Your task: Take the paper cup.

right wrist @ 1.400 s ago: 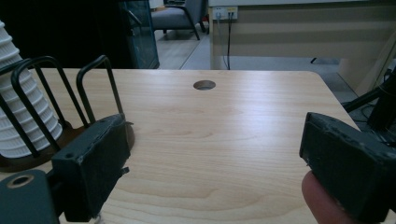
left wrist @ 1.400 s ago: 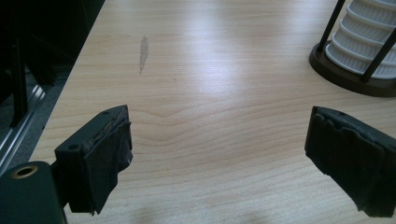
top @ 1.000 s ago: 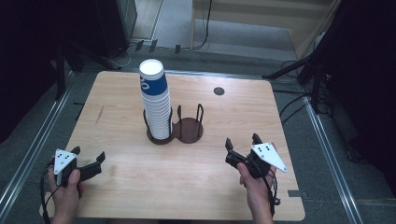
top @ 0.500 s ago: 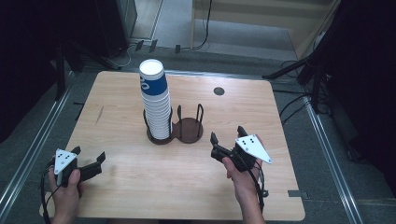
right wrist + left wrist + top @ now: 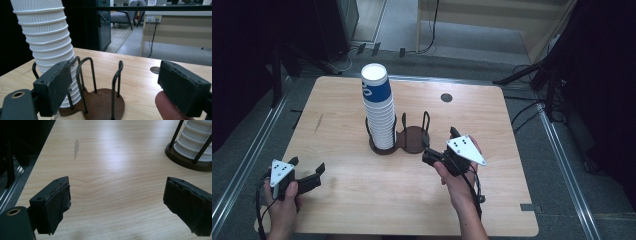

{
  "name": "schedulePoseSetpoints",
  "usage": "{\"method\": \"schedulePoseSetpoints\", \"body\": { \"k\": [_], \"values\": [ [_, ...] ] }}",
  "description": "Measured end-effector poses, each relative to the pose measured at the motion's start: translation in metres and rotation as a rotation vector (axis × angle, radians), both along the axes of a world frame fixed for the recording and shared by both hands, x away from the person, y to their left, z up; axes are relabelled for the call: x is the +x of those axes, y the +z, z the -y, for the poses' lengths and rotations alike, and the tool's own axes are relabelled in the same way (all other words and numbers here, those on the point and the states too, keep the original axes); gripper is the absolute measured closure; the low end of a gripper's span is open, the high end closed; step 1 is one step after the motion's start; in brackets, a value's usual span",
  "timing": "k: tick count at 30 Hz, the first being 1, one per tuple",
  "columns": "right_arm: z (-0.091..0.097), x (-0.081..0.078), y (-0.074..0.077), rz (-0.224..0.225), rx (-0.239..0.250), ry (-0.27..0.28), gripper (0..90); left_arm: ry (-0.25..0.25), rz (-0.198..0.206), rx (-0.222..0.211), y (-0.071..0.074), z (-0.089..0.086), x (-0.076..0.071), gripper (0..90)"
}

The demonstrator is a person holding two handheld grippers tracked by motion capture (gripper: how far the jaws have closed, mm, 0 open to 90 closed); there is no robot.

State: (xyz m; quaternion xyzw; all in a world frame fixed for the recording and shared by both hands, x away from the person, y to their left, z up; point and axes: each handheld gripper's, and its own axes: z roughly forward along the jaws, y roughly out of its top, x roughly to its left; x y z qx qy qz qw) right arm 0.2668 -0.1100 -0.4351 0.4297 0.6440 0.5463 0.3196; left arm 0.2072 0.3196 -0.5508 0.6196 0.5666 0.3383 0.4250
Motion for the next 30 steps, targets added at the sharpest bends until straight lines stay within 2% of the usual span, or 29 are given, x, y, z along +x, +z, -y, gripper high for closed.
{"method": "schedulePoseSetpoints", "body": {
  "k": [18,20,30],
  "values": [
    [-0.039,0.015,0.012,0.014,0.006,0.059,7.4,-0.012,-0.001,0.002,0.0,0.0,0.0,8.2],
    [-0.044,0.017,0.014,0.029,0.004,0.062,7.4,-0.014,-0.001,0.002,0.0,0.0,0.0,8.2],
    [-0.059,0.022,0.019,0.04,0.013,0.079,7.3,-0.015,0.0,0.002,0.0,0.0,0.0,8.2]
  ]
}}
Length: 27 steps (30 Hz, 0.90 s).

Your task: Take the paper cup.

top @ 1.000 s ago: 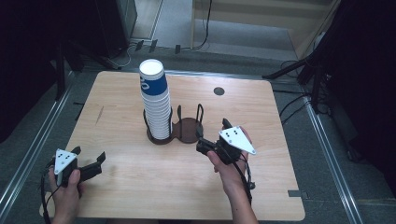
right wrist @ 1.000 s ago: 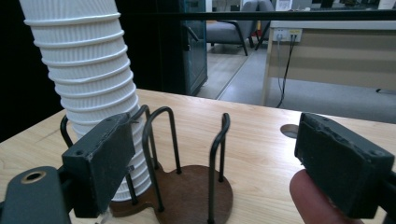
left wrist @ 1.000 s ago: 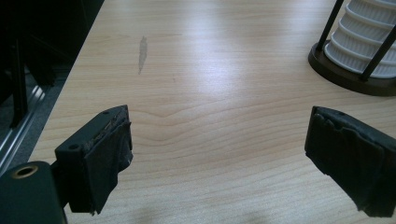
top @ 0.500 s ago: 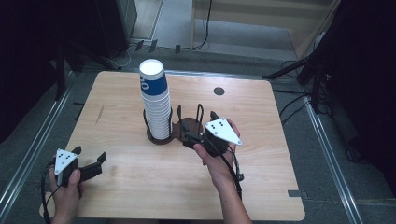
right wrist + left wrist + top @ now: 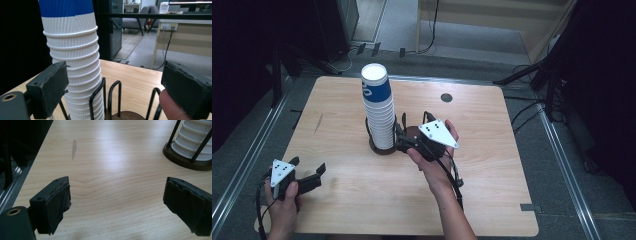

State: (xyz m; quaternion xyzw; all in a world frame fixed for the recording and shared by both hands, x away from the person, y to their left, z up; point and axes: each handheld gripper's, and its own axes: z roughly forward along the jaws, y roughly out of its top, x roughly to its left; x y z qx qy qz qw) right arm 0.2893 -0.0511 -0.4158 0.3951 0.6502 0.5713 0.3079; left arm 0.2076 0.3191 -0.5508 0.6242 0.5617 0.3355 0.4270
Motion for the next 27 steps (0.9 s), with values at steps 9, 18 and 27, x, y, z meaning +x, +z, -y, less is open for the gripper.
{"method": "schedulePoseSetpoints", "body": {
  "k": [9,18,27],
  "values": [
    [-0.016,0.007,0.012,0.026,0.002,0.017,7.1,-0.001,-0.002,-0.001,0.0,0.0,0.0,8.2],
    [-0.033,0.016,0.022,0.04,-0.002,0.019,7.1,0.0,-0.003,-0.001,0.0,0.0,0.001,8.2],
    [-0.047,0.026,0.023,0.053,-0.019,0.004,7.1,0.002,-0.007,-0.004,0.0,-0.001,0.001,8.2]
  ]
}}
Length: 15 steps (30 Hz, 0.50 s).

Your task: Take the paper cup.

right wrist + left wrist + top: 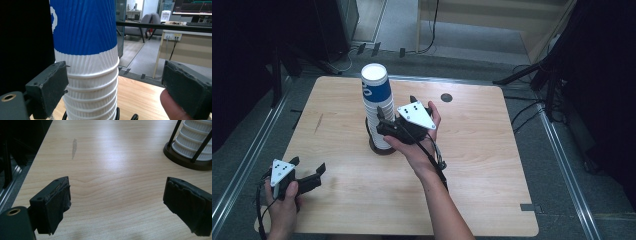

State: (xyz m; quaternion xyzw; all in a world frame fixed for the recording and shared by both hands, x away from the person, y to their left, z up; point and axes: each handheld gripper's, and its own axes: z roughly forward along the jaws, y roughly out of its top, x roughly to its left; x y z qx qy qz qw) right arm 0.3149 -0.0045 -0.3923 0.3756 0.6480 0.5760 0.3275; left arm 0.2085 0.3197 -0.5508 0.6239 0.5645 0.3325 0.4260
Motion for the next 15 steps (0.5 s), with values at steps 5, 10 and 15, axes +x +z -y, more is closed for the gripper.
{"method": "schedulePoseSetpoints", "body": {
  "k": [5,10,15],
  "values": [
    [-0.008,0.004,0.002,0.012,-0.005,0.002,7.1,-0.001,-0.002,-0.002,0.0,-0.001,0.0,8.2],
    [-0.015,0.009,0.006,0.013,-0.001,0.005,7.2,0.0,-0.002,-0.006,0.0,-0.001,0.0,8.3],
    [-0.021,0.01,0.009,0.006,0.007,0.018,7.1,-0.002,-0.004,-0.011,0.0,-0.001,0.001,8.5]
  ]
}}
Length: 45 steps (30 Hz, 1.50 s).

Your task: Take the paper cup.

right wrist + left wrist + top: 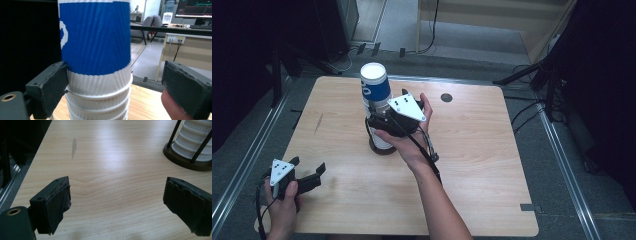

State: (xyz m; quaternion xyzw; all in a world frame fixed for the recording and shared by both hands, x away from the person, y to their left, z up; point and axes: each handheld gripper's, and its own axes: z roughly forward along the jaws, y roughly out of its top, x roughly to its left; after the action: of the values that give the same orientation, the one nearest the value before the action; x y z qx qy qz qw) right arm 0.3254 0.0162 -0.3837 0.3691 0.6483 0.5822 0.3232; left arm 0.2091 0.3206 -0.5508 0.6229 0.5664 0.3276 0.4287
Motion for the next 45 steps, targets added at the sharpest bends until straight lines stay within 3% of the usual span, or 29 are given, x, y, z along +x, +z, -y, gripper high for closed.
{"method": "schedulePoseSetpoints", "body": {
  "k": [18,45],
  "values": [
    [-0.019,0.009,0.006,0.024,0.012,0.005,12.4,-0.002,-0.002,-0.008,0.0,-0.001,0.001,8.5],
    [-0.034,0.025,0.003,-0.009,0.015,0.018,17.2,-0.003,-0.009,-0.011,0.0,-0.001,0.001,8.6]
  ]
}}
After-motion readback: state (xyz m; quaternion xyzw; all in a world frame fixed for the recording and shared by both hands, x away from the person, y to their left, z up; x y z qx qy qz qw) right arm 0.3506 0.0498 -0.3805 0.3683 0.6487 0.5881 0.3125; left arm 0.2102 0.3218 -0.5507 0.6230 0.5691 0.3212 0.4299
